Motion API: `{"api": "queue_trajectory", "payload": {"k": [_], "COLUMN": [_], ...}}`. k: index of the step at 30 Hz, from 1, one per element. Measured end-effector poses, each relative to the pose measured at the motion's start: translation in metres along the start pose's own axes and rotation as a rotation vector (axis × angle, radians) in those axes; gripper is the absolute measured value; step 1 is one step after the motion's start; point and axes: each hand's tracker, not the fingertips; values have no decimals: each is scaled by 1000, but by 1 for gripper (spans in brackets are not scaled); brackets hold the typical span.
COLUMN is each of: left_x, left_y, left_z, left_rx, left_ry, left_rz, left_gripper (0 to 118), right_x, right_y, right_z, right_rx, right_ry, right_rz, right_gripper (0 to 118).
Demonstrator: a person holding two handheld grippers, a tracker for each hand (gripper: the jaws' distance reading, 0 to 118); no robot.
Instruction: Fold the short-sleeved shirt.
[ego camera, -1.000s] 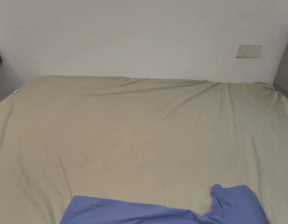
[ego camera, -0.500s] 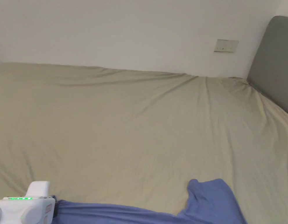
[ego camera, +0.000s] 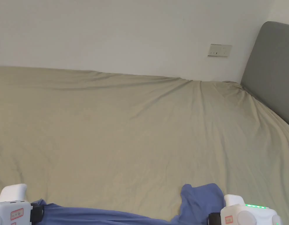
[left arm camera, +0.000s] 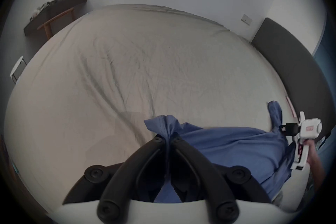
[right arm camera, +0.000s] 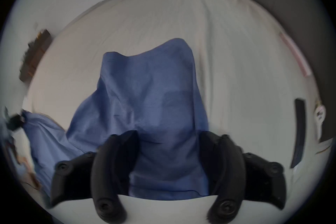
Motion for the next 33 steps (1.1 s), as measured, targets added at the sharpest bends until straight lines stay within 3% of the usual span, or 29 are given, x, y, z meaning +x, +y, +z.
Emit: {"api": "queue_trajectory", "payload": {"k": [1, 2, 5, 8, 13, 17, 19, 24, 26, 30, 33], "left_x": [-2, -5, -8, -8, -17, -39, -49, -59, -59, -67, -70], "left_y": [1, 2, 4, 2, -17, -47, -63, -109, -126, -155, -177], "left_z": [3, 4, 11, 33, 82, 115, 125, 133, 127, 103, 84], "left_rx": [3, 1, 2, 51, 86, 67, 47, -3, -38, -146, -212], "left_ry": [-7, -12, -27, -95, -149, -145, -154, -166, -156, -147, -116], "left_rz": [-4, -14, -35, -112, -257, -283, -276, -250, -267, -243, -268], "left_gripper": [0, 0, 0, 0, 0, 0, 0, 0, 0, 0, 0], "right_x": [-3, -4, 1, 16, 44, 70, 76, 64, 66, 59, 59], "right_y": [-1, -5, -4, -4, -17, -49, -68, -122, -144, -183, -196], "right_z": [7, 13, 35, 72, 134, 171, 180, 189, 173, 137, 116], "right_rx": [13, 11, -14, 73, 124, 145, 134, 84, 32, -83, -109], "right_ry": [20, 72, 145, 210, 288, 420, 412, 352, 358, 272, 283], "right_rz": [62, 91, 25, -22, -7, -60, -60, 72, 66, 167, 129], "right_gripper": [15, 2, 2, 2, 2, 2, 2, 2, 2, 2, 3]}}
